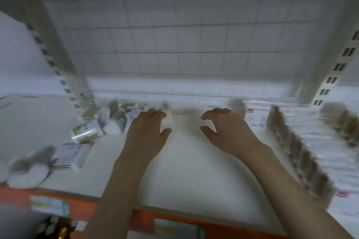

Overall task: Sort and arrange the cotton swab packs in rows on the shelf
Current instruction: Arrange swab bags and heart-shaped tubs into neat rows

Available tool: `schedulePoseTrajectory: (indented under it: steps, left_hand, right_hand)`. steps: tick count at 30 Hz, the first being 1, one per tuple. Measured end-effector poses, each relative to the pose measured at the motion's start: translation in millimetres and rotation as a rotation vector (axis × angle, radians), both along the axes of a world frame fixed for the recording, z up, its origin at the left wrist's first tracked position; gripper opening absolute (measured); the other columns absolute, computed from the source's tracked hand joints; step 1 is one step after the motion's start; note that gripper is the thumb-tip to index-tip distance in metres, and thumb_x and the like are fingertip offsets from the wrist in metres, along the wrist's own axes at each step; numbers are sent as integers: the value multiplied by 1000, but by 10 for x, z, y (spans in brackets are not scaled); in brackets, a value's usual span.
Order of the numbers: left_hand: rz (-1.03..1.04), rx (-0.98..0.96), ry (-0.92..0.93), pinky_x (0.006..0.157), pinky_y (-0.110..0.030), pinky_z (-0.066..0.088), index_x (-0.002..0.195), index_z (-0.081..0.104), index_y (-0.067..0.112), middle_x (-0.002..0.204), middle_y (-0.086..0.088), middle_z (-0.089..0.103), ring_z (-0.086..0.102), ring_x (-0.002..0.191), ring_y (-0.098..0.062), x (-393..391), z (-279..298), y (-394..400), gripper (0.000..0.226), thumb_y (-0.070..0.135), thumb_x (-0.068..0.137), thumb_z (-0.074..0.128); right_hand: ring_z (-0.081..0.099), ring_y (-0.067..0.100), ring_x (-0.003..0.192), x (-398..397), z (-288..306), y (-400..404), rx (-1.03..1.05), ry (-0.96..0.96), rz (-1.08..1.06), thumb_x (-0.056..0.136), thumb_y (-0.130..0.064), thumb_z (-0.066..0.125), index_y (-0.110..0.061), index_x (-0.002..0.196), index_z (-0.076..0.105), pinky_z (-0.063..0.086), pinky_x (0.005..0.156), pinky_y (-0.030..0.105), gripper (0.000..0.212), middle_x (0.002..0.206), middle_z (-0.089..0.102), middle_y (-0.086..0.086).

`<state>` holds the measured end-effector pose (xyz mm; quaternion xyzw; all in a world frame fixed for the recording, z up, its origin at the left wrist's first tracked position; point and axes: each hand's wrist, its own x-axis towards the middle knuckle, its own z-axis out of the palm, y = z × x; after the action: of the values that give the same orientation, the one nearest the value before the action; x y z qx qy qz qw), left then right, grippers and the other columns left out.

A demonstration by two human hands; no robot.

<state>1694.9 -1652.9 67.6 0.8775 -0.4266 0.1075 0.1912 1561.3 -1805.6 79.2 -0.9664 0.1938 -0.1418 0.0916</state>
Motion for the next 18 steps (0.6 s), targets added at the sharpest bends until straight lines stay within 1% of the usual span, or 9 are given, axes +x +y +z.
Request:
schedulePoseTrajectory:
  steps: [2,5,6,8,10,14,16,18]
  left_hand:
    - [52,24,-21,92,-33,38,123,53,14,122,-4,54,46,117,-24,214,22,173,42,32,85,61]
    - [86,99,-43,102,-36,33,128,49,13,124,-7,54,44,120,-26,545,27,352,49,33,84,61]
    - [85,120,-31,103,-36,34,130,47,14,126,-7,53,44,120,-26,634,20,382,52,32,84,61]
    - [78,132,15,98,-36,40,133,44,16,129,-6,50,44,120,-25,775,-2,408,54,30,84,60]
    - [64,148,39,96,-36,41,133,44,15,130,-6,50,43,121,-25,894,-24,400,52,32,85,58]
    - [33,170,76,92,-35,42,128,48,12,124,-6,52,47,115,-24,1072,-29,284,43,33,90,51]
    - [14,206,57,87,-34,42,119,51,10,118,-7,54,49,109,-23,1143,-31,199,35,33,92,48]
    - [-10,262,29,84,-33,39,109,53,9,111,-7,54,50,105,-24,1194,-43,121,33,37,91,49]
  right_hand:
    - [47,21,117,242,-46,91,28,33,6,94,-35,47,-21,131,47,39,96,31,40,124,53,-1]
    - [46,23,118,620,-101,174,53,83,-2,93,-36,48,-17,134,43,41,95,33,45,127,51,3]
    - [46,24,118,735,-115,180,68,103,-14,93,-38,48,-15,134,43,42,94,34,47,126,50,5]
    - [47,25,116,943,-150,173,92,146,-48,93,-43,47,-12,132,42,44,91,35,51,124,51,8]
    - [49,26,115,1125,-194,157,113,173,-88,92,-50,45,-9,130,43,44,89,36,56,122,53,10]
    - [52,26,109,1362,-306,121,178,178,-171,90,-57,40,-9,124,45,44,82,36,59,117,57,11]
    - [54,26,106,1422,-347,111,203,179,-205,89,-60,40,-10,123,46,43,79,35,60,115,58,10]
    - [55,26,106,1453,-390,105,210,197,-227,88,-61,40,-11,121,47,41,76,33,62,115,59,9]
